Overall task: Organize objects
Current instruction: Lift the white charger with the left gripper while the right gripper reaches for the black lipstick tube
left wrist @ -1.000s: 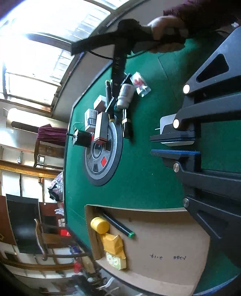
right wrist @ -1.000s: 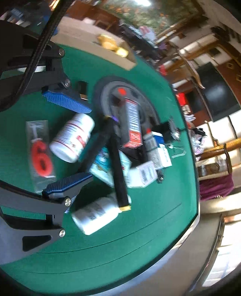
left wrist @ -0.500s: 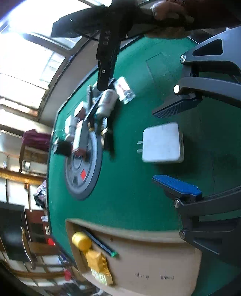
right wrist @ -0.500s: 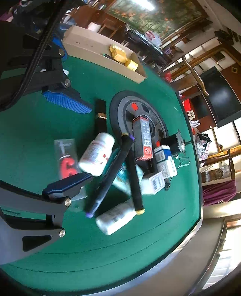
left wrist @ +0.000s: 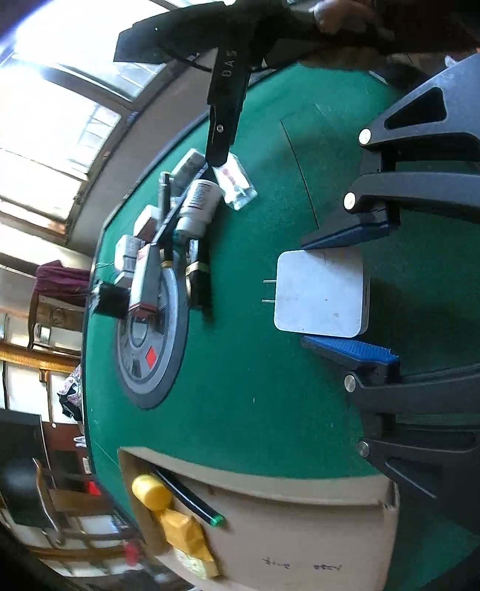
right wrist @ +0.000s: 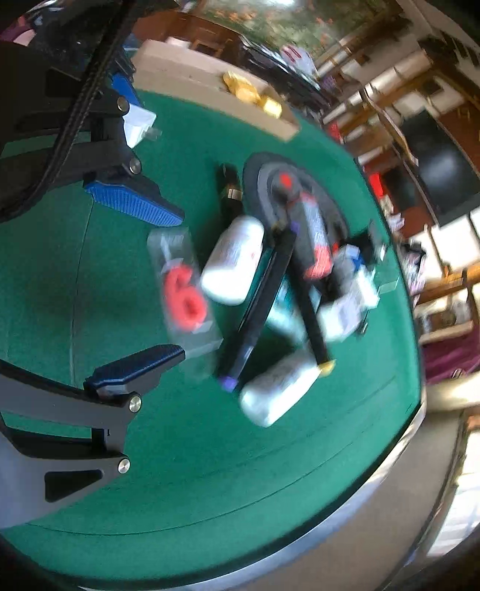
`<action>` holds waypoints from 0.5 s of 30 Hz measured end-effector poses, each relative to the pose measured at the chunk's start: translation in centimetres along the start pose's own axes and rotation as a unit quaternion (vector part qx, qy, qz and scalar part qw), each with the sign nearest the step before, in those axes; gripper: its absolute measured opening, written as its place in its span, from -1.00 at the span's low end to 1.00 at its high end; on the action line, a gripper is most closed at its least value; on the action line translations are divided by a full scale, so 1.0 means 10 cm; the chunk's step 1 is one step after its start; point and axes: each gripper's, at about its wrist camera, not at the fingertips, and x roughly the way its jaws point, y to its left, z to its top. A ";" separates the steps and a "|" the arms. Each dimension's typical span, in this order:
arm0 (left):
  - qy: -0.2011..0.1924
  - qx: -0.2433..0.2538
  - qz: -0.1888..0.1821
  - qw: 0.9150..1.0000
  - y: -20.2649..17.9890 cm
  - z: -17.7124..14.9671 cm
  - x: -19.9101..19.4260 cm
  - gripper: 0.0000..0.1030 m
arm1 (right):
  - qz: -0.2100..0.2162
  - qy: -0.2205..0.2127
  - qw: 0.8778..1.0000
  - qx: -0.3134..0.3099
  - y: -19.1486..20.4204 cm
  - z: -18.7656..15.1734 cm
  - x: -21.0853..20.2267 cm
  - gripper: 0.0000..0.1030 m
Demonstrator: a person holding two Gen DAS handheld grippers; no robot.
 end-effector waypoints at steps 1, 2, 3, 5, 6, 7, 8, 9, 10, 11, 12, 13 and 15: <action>-0.005 -0.007 -0.004 1.000 0.02 0.00 -0.06 -0.23 | 0.007 0.000 1.000 -0.018 0.10 0.03 -0.01 0.28; -0.011 -0.014 -0.007 1.000 0.06 0.01 -0.12 -0.23 | 0.015 0.002 0.999 -0.040 0.22 0.07 0.01 0.28; -0.018 -0.021 -0.011 1.000 0.10 0.01 -0.19 -0.23 | 0.023 0.007 0.998 -0.063 0.35 0.12 0.04 0.28; -0.031 -0.032 -0.012 0.999 0.16 0.01 -0.31 -0.23 | 0.034 0.018 0.994 -0.104 0.58 0.24 0.17 0.28; -0.036 -0.036 -0.012 0.999 0.19 0.00 -0.36 -0.23 | 0.035 0.026 0.992 -0.121 0.68 0.31 0.26 0.28; -0.040 -0.039 -0.013 0.998 0.22 0.00 -0.41 -0.23 | 0.034 0.032 0.990 -0.132 0.74 0.36 0.34 0.28; -0.044 -0.043 -0.014 0.998 0.26 0.00 -0.46 -0.23 | 0.032 0.042 0.988 -0.147 0.82 0.42 0.46 0.28; -0.046 -0.045 -0.012 0.998 0.29 -0.01 -0.50 -0.23 | 0.028 0.052 0.985 -0.159 0.88 0.46 0.56 0.28; -0.047 -0.048 -0.010 0.998 0.32 -0.02 -0.53 -0.23 | 0.021 0.063 0.983 -0.172 0.93 0.49 0.66 0.27; -0.049 -0.050 -0.006 0.998 0.36 -0.04 -0.57 -0.23 | 0.011 0.075 0.979 -0.187 0.98 0.52 0.77 0.27; -0.051 -0.055 -0.003 0.997 0.41 -0.05 -0.60 -0.23 | 0.005 0.085 0.977 -0.197 1.01 0.53 0.84 0.27; -0.052 -0.059 -0.002 0.997 0.45 -0.07 -0.63 -0.23 | 0.000 0.096 0.974 -0.206 1.03 0.51 0.90 0.28; -0.057 -0.069 -0.001 0.996 0.55 -0.08 -0.68 -0.23 | -0.010 0.097 0.970 -0.222 1.06 0.48 0.91 0.28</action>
